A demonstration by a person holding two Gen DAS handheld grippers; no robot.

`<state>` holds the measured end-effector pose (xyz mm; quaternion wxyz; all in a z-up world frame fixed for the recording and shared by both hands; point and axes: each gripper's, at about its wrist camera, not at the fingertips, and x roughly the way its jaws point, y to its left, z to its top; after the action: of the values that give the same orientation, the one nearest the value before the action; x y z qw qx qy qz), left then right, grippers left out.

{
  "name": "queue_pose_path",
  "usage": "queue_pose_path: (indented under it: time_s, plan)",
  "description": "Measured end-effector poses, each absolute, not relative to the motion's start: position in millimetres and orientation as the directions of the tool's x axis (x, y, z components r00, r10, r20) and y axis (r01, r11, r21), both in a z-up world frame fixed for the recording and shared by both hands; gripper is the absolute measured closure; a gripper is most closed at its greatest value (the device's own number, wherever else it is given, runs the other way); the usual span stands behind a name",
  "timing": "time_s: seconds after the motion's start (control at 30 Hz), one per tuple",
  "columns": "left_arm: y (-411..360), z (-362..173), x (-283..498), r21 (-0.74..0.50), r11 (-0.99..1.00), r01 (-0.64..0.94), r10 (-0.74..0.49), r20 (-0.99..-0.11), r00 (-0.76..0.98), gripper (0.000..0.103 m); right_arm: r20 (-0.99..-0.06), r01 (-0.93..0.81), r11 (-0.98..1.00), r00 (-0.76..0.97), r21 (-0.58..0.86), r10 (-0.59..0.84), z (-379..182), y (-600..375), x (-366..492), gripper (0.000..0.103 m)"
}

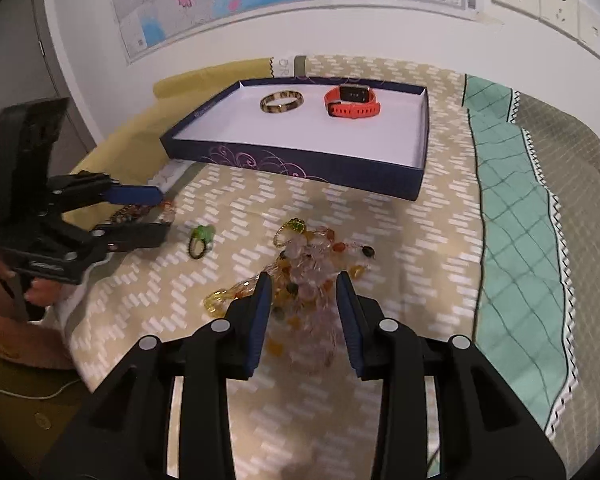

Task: Organize jewelry
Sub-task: 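Lift the crystal bracelet with the right tool while the left tool grasps the green ring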

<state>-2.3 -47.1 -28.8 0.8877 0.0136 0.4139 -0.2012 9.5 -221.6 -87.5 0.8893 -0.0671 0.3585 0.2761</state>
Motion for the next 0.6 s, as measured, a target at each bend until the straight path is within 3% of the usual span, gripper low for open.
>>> queue_pose_path:
  time_s: [0.1, 0.6]
  plan:
    - [-44, -29, -4, -0.141, 0.921, 0.362, -0.341, -0.741, 0.578, 0.039, -0.663, -0.543, 0.833, 0.584, 0.108, 0.467, -85, -223, 11, 0.093]
    - [-66, -27, -6, -0.117, 0.876, 0.468, -0.397, -0.726, 0.561, 0.039, -0.46, -0.551, 0.79, 0.648, 0.269, 0.608, -14, -257, -7, 0.093]
